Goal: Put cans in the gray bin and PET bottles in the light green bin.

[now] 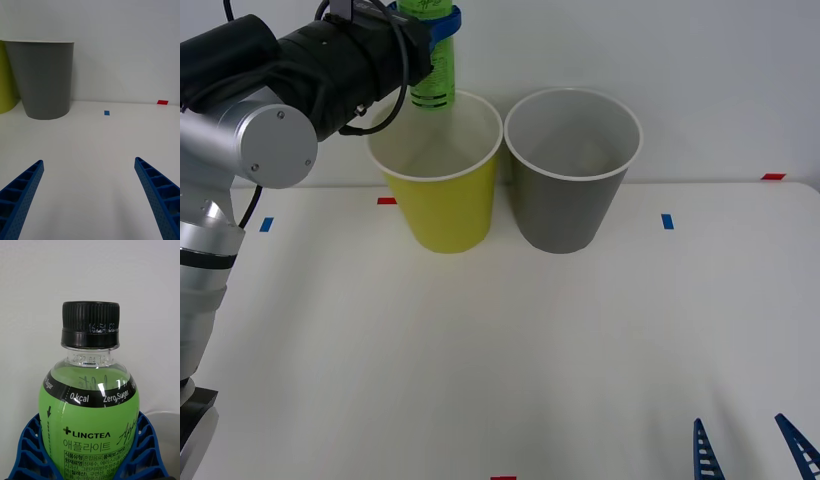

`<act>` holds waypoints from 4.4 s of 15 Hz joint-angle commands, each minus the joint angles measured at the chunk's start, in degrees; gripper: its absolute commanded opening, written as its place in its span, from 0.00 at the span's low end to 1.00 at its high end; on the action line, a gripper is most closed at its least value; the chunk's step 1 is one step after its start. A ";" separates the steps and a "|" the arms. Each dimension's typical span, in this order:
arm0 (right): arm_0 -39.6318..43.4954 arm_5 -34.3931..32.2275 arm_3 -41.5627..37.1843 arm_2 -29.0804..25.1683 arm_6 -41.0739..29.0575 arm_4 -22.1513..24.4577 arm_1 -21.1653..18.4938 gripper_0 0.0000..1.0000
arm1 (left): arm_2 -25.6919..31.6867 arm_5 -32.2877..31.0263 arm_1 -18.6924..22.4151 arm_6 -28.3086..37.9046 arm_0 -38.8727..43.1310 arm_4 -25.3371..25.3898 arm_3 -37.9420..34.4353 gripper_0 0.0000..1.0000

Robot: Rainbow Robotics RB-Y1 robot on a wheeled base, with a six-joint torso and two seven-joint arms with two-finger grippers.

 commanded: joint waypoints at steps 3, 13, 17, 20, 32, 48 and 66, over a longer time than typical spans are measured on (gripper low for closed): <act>0.00 0.00 0.00 0.00 0.00 0.00 0.00 0.83 | 0.01 -1.97 0.00 0.41 0.08 0.45 0.03 0.77; 0.00 0.00 0.00 0.00 0.00 0.00 0.00 0.82 | 3.44 -1.97 8.00 0.41 13.26 10.29 -14.38 1.00; 0.00 0.00 0.00 0.00 0.00 0.00 0.00 0.82 | 7.92 -1.97 11.07 0.41 25.48 11.08 -25.89 1.00; 0.00 0.00 0.00 0.00 0.00 0.00 0.00 0.82 | 10.47 -2.32 11.69 0.41 33.74 11.08 -32.48 1.00; 0.00 0.00 0.00 0.00 0.00 0.00 0.00 0.82 | 6.87 -19.28 11.34 -0.91 53.52 6.78 -37.76 1.00; 0.00 0.00 0.00 0.00 0.00 0.00 0.00 0.82 | -5.09 -58.74 8.70 0.68 84.98 -17.66 -25.54 1.00; 0.00 0.00 0.00 0.00 0.00 0.00 0.00 0.82 | -8.51 -69.38 5.45 0.94 98.17 -21.79 -16.40 1.00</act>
